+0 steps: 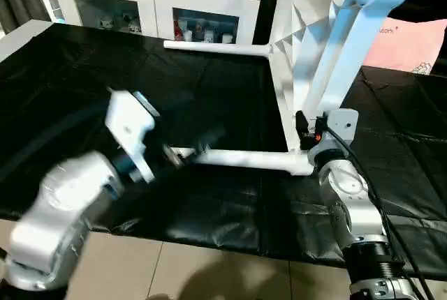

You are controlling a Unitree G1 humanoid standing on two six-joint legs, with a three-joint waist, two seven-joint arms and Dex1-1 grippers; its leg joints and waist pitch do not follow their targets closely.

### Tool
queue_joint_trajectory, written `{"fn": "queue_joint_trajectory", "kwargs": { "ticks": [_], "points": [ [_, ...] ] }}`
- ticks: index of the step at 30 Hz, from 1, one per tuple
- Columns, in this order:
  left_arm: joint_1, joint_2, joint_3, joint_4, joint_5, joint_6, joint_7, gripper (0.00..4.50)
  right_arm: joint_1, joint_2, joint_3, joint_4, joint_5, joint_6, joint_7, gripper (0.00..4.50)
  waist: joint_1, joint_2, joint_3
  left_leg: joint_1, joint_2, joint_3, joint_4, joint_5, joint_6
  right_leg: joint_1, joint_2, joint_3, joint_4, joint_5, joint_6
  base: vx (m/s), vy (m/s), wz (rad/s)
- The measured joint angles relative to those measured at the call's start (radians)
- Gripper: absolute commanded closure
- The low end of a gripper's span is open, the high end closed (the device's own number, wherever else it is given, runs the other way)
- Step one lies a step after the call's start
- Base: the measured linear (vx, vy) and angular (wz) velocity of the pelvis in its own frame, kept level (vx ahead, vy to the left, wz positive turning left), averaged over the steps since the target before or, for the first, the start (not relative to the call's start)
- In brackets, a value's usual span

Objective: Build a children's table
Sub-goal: Flip table

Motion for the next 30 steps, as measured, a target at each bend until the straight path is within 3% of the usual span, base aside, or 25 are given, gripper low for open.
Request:
{"fn": "queue_joint_trajectory", "kwargs": {
  "ticks": [4, 9, 14, 21, 26, 30],
  "points": [
    [-0.123, 0.101, 0.024, 0.039, 0.203, -0.227, 0.033, 0.00, -0.003, 0.000, 0.004, 0.019, -0.005, -0.030, 0.000, 2.57, -0.002, 0.004, 0.000, 0.000, 0.000, 0.000, 0.000, 0.000, 0.000, 0.000, 0.000, 0.000, 0.000, 0.000, 0.000, 0.000, 0.000, 0.00],
    [-0.140, 0.169, 0.054, 0.119, 0.373, -0.409, 0.123, 0.00, -0.006, 0.000, 0.004, 0.032, -0.013, -0.053, 0.002, 2.57, -0.003, 0.005, 0.001, -0.001, 0.000, 0.000, 0.000, 0.000, 0.000, -0.001, 0.001, 0.001, 0.001, 0.000, -0.001, 0.000, 0.000, 0.00],
    [-0.191, 0.241, 0.142, 0.199, 0.517, -0.597, 0.205, 0.00, -0.005, -0.010, 0.003, 0.032, -0.017, -0.054, 0.003, 2.57, 0.001, 0.007, 0.002, -0.001, 0.000, 0.000, 0.001, 0.000, 0.000, -0.001, 0.000, 0.000, 0.001, 0.000, -0.003, 0.000, 0.000, 0.00],
    [-0.223, 0.289, 0.137, 0.269, 0.645, -0.719, 0.283, 0.00, -0.006, -0.041, 0.011, 0.030, -0.025, -0.059, 0.021, 2.57, 0.003, 0.011, 0.005, -0.002, 0.000, 0.000, 0.001, 0.000, 0.000, -0.003, 0.000, 0.000, 0.003, 0.002, -0.008, 0.000, 0.000, 0.00],
    [-0.261, 0.342, 0.106, 0.432, 0.725, -0.743, 0.286, 0.00, -0.007, -0.083, 0.014, 0.006, -0.048, -0.059, 0.043, 2.57, 0.004, 0.016, 0.008, -0.003, 0.000, 0.000, 0.001, 0.000, -0.001, -0.005, 0.000, 0.000, 0.004, 0.002, -0.009, 0.000, 0.000, 0.00],
    [-0.308, 0.347, 0.089, 0.515, 0.754, -0.753, 0.291, 0.00, -0.010, -0.099, 0.013, -0.007, -0.051, -0.059, 0.047, 2.57, 0.009, 0.017, 0.008, -0.013, 0.000, 0.000, 0.001, 0.006, 0.001, -0.015, 0.000, 0.000, 0.006, 0.004, -0.012, 0.000, 0.000, 0.00]
  ]
}}
